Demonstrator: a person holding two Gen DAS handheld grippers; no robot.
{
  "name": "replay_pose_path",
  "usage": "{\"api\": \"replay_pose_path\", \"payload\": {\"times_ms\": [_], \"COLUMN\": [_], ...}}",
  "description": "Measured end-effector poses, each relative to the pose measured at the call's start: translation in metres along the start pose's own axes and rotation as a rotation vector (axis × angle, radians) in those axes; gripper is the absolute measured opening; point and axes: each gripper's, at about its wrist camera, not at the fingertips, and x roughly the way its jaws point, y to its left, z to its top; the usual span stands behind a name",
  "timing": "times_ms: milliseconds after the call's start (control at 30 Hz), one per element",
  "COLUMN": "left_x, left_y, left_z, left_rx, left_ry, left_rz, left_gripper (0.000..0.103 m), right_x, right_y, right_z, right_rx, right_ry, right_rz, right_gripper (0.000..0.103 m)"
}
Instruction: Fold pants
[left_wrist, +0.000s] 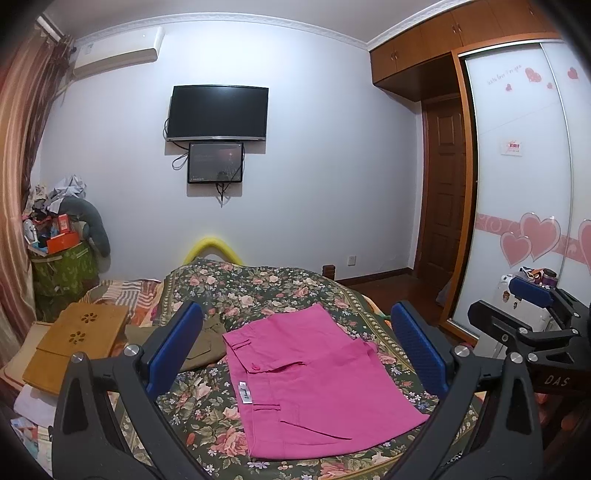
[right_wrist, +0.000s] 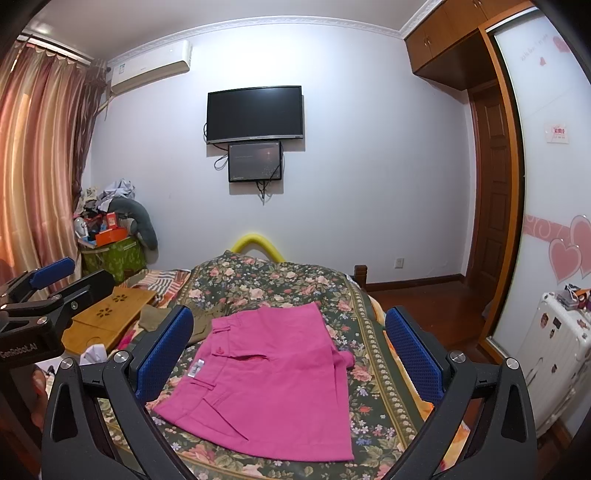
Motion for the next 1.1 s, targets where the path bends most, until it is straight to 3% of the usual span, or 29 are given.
{"api": "replay_pose_path", "payload": {"times_ms": [1100], "left_x": [-0.0013], "left_y": [0.0026], "left_z": [0.0036], "left_rx": [-0.002], "left_ry": [-0.003], "left_rz": [0.006], "left_gripper": [0.103], "right_x": [0.0009], "right_y": [0.0078], "right_z": [0.0019], "right_rx": [-0.007], "right_ry": [0.007], "right_rz": [0.015], "right_gripper": [0.103]}}
